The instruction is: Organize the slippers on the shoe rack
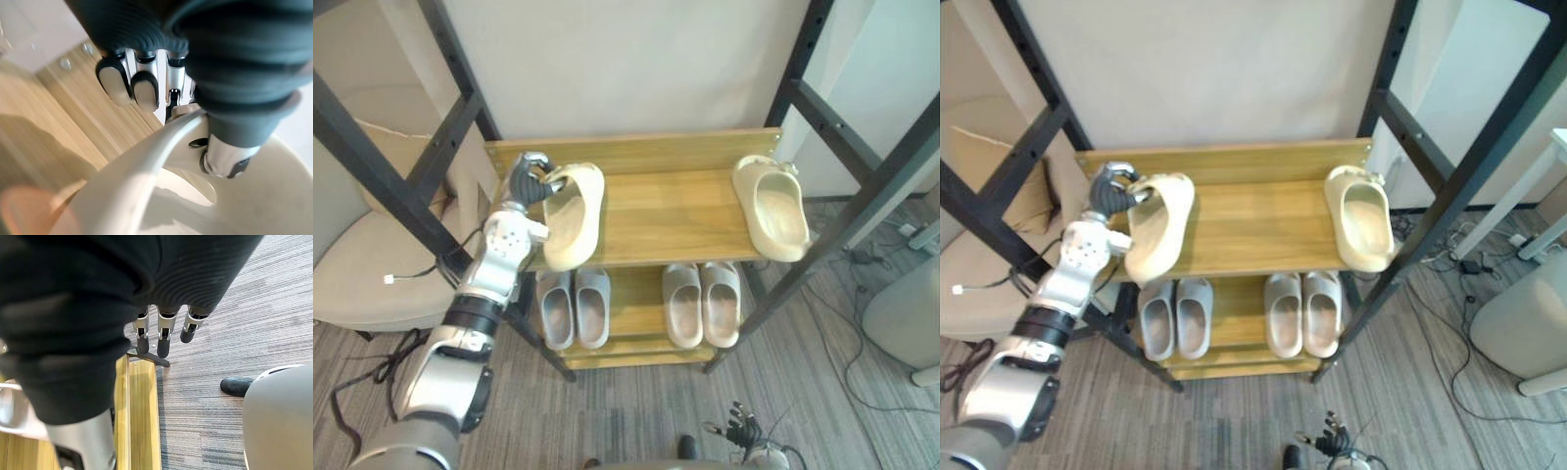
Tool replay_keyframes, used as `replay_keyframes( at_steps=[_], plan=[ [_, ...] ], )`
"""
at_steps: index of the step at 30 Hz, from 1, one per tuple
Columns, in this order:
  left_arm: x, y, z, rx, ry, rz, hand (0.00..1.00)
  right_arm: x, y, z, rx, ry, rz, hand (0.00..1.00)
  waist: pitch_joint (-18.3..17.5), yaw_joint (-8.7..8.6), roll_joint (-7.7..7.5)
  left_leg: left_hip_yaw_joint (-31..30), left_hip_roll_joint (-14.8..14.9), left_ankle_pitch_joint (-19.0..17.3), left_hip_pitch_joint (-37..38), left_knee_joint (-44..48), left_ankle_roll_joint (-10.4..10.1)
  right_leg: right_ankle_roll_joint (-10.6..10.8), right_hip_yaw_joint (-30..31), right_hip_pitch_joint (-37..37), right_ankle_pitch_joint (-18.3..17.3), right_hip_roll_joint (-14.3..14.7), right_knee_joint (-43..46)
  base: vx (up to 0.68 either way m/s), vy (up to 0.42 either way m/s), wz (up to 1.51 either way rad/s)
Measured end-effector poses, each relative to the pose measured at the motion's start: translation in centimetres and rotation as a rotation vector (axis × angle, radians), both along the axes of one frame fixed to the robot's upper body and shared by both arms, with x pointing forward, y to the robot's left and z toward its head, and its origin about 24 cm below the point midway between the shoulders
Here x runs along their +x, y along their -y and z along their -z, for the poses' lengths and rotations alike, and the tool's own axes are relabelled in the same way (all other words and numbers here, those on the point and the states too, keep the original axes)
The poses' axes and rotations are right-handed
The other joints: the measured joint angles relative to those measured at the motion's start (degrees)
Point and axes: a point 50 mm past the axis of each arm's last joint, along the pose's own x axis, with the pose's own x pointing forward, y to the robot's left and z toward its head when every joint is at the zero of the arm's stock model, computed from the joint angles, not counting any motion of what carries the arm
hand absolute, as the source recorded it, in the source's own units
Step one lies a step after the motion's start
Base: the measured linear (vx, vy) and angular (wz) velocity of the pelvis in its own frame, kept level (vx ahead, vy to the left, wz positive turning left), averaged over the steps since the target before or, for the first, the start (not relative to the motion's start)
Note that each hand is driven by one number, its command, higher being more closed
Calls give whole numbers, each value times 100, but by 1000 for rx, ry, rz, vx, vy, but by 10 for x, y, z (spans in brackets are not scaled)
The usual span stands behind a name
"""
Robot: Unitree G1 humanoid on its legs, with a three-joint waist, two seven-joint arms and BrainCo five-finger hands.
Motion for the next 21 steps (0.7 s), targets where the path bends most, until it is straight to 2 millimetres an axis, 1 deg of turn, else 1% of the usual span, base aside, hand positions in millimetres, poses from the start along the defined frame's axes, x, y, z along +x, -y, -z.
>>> replay_keyframes(
  at_steps=[3,5,7,8,9,10,11,13,14,15,17,18,20,21],
  plan=[
    [1,10,1,-24,-2,26,100,1,0,0,0,0,0,0,3,-57,2,2,-8,1,1,0,2,-1,7,17,32,0,-48,0,0,0],
    [3,19,0,-13,-2,58,100,2,0,1,0,-6,0,0,4,-63,3,2,-8,1,5,1,2,-1,8,20,32,0,-48,0,0,0],
    [5,36,-4,4,6,108,100,2,1,1,-1,-6,1,0,31,-65,15,-2,-13,1,9,1,2,-1,6,26,32,-4,-48,0,0,0],
    [6,41,-5,8,10,121,100,3,1,1,-2,-4,1,0,53,-67,18,-2,-15,1,14,3,2,-1,6,31,32,-6,-48,0,0,0],
    [7,55,-12,30,27,161,100,5,1,0,-4,3,0,0,127,-78,24,-6,-19,6,8,10,12,3,38,33,36,-19,-47,0,0,0],
    [8,59,-14,35,33,171,100,6,1,0,-5,5,0,0,142,-78,27,-6,-20,8,4,10,15,6,38,30,38,-22,-47,0,0,0],
    [9,71,-20,50,53,204,100,7,2,-1,-6,8,0,0,164,-81,40,4,-25,9,-12,10,18,11,56,8,41,-27,-46,-2,0,-4],
    [9,86,-27,68,79,242,100,9,2,-2,-8,15,-1,0,180,-114,66,15,-24,7,-15,10,20,12,95,-13,41,-26,-41,0,-2,-7],
    [9,90,-30,77,87,252,100,9,2,-2,-9,18,-1,0,187,-124,77,21,-23,7,-20,10,21,13,106,-30,38,-26,-22,0,-5,-10],
    [9,99,-36,84,107,273,100,11,3,-4,-14,29,-1,0,224,-135,113,41,-19,4,-23,10,26,20,146,-81,20,-25,42,-3,-3,-9],
    [9,107,-44,97,131,293,100,12,4,-6,-18,41,-1,0,249,-142,150,91,-17,0,-38,10,33,28,195,-148,11,-25,91,-16,-1,-16],
    [9,114,-50,109,148,311,100,13,4,-6,-19,44,0,0,257,-144,162,156,-16,-1,-59,12,34,30,261,-221,5,-24,137,-23,-1,-20],
    [8,122,-55,119,166,332,100,14,4,-7,-20,51,5,0,269,-161,169,184,-16,-4,-66,16,38,30,295,-243,6,-23,141,-15,-4,-11],
    [7,130,-58,120,178,349,100,13,4,-9,-23,62,6,0,271,-169,174,194,-14,-14,-64,33,49,31,306,-246,3,-23,155,-12,-6,-6]
  ],
)
